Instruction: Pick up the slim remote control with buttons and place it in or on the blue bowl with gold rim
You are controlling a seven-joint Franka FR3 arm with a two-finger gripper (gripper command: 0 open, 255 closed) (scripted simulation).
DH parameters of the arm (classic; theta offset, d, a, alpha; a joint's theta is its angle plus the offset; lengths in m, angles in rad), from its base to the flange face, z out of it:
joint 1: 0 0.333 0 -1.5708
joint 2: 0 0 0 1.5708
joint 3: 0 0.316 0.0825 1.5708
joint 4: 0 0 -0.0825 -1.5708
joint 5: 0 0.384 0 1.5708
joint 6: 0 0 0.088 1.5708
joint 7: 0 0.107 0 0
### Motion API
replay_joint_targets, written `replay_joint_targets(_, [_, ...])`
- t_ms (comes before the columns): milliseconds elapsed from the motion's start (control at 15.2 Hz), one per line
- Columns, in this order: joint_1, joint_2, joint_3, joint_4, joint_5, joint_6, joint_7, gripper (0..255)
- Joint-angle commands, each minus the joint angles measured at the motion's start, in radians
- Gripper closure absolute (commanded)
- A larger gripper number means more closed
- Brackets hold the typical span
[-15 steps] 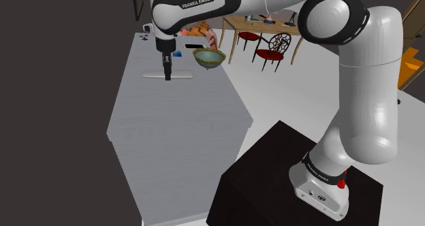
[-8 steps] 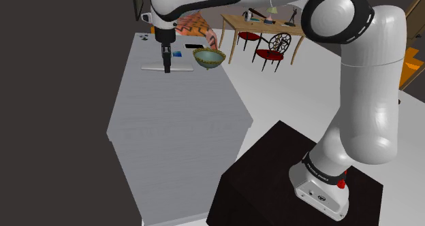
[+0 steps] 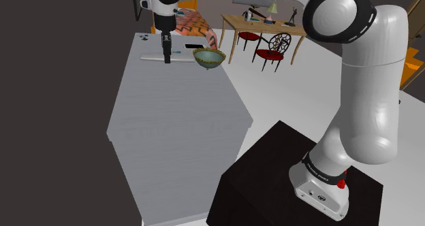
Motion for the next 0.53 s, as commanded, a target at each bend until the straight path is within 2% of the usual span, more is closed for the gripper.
replay_joint_targets(0, [0.001,0.002,0.0,0.03,0.0,-0.028,0.0,255])
replay_joint_targets(264, [0.002,0.006,0.0,0.082,0.0,-0.077,0.0,255])
replay_joint_targets(462, [-0.044,-0.025,-0.014,0.035,0.008,-0.06,-0.06,255])
